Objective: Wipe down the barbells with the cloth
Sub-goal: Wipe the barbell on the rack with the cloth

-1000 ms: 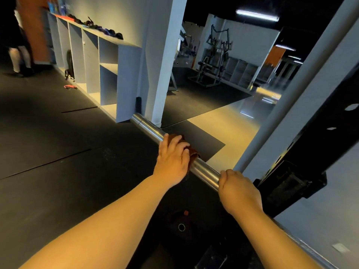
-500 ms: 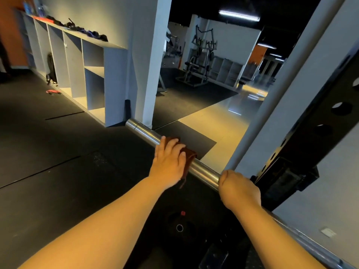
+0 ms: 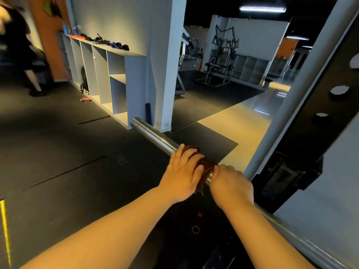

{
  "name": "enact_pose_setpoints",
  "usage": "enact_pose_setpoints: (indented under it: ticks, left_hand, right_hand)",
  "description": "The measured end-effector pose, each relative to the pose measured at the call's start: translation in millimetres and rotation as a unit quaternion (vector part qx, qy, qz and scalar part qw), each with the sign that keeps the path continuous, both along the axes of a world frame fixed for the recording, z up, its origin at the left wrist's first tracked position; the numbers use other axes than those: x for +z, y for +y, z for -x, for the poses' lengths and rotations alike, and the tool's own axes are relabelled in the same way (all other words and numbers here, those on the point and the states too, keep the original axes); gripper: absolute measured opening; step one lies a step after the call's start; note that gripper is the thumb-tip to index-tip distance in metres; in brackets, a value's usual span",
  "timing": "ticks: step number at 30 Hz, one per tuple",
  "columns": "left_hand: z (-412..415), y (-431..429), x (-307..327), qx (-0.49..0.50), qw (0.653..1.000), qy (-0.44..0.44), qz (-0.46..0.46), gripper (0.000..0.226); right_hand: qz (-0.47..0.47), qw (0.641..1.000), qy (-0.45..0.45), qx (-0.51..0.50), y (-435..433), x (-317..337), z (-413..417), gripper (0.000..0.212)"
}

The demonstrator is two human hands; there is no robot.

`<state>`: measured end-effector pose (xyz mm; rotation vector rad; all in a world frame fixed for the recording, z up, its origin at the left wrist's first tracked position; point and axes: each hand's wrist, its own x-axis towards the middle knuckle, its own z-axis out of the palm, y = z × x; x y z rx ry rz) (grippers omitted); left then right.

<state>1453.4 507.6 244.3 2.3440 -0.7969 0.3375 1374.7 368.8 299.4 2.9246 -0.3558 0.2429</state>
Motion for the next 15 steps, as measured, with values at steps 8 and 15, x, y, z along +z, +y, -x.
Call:
enact_pose_setpoints:
  ticks: [8, 15]
  left_hand:
    - [9, -19, 8, 0.074, 0.996, 0.048, -0.009, 0.045]
    - [11, 0, 6, 0.002, 0.999, -0.02, -0.025, 0.046]
  right_hand:
    - [-0.013, 1.0, 0.019, -0.017, 4, 6, 4, 0.033]
    - [-0.055, 0.998, -0.004, -0.014, 5, 15, 8, 0.034]
